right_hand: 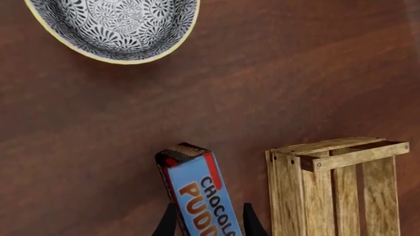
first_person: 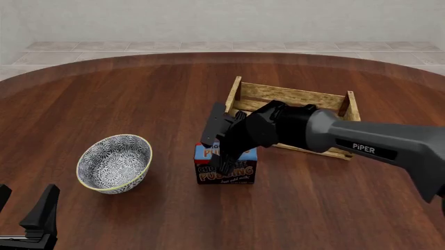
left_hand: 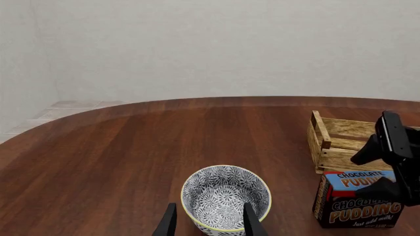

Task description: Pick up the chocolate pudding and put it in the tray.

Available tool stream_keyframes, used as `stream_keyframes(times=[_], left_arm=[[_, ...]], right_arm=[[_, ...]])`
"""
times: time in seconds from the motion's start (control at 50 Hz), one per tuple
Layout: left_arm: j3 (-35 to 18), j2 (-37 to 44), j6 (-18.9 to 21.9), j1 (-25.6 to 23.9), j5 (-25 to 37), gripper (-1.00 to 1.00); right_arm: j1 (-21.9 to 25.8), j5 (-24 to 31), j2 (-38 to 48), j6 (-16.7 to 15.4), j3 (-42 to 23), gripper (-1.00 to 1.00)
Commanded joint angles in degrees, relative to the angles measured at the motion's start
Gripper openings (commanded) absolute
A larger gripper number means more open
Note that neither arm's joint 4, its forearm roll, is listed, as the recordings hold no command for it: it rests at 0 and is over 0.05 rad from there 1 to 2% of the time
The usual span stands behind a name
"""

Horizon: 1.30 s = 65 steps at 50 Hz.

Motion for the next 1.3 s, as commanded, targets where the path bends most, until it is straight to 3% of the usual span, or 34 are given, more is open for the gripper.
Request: stream_keyframes(times=[0.02, 1.3], left_arm=[[0.00, 0.00, -0.02, 0.00, 0.00, 1.00], [0.00, 0.00, 0.00, 0.00, 0.00, 1.00]], right_arm=[[-0.32, -0.40, 0.85, 0.30, -0.10, 1.00], [0.56, -1.51, 2.78, 2.24, -0.83, 1.00]])
